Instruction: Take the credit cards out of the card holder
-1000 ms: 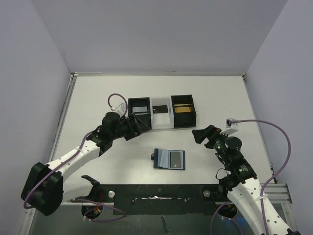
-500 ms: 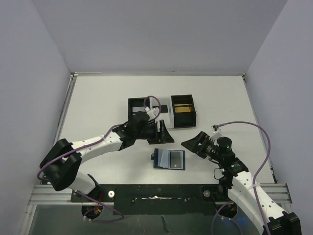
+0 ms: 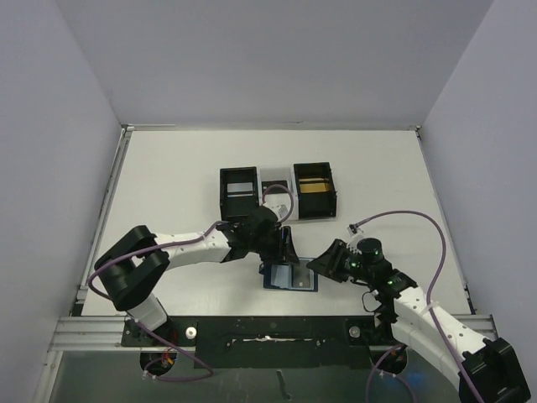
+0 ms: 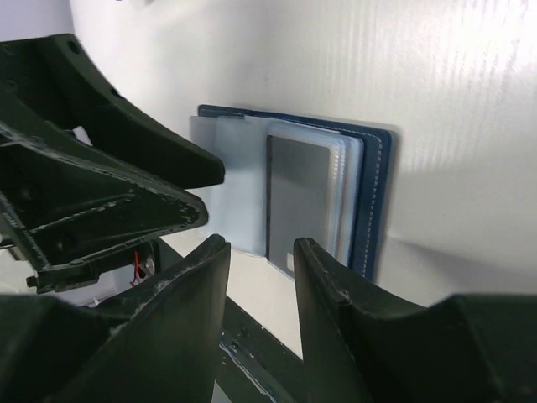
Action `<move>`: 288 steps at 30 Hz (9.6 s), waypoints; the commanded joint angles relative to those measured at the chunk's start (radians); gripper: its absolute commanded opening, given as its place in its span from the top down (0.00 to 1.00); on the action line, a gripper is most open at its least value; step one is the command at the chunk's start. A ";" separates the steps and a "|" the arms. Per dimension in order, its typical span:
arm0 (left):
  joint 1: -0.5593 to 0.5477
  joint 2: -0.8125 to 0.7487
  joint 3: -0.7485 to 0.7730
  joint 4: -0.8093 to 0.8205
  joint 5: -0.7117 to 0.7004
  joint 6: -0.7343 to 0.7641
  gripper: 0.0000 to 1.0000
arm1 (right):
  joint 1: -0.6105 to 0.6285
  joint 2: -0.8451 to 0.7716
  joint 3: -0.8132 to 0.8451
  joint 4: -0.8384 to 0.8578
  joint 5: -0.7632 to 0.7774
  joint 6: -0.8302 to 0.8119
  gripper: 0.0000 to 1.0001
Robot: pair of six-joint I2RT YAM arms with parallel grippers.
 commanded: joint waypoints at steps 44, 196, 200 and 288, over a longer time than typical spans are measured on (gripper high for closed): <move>-0.023 0.105 0.037 -0.055 -0.065 0.025 0.77 | 0.033 0.314 0.007 0.145 0.021 -0.026 0.78; 0.085 0.007 -0.279 0.387 0.076 -0.241 0.97 | 0.085 0.609 0.087 0.260 -0.053 -0.027 0.70; 0.086 -0.025 -0.287 0.371 0.063 -0.238 1.00 | 0.085 0.606 0.083 0.243 -0.032 -0.026 0.70; 0.140 -0.221 -0.342 0.182 0.003 -0.115 1.00 | 0.180 0.627 0.225 0.077 0.110 -0.058 0.69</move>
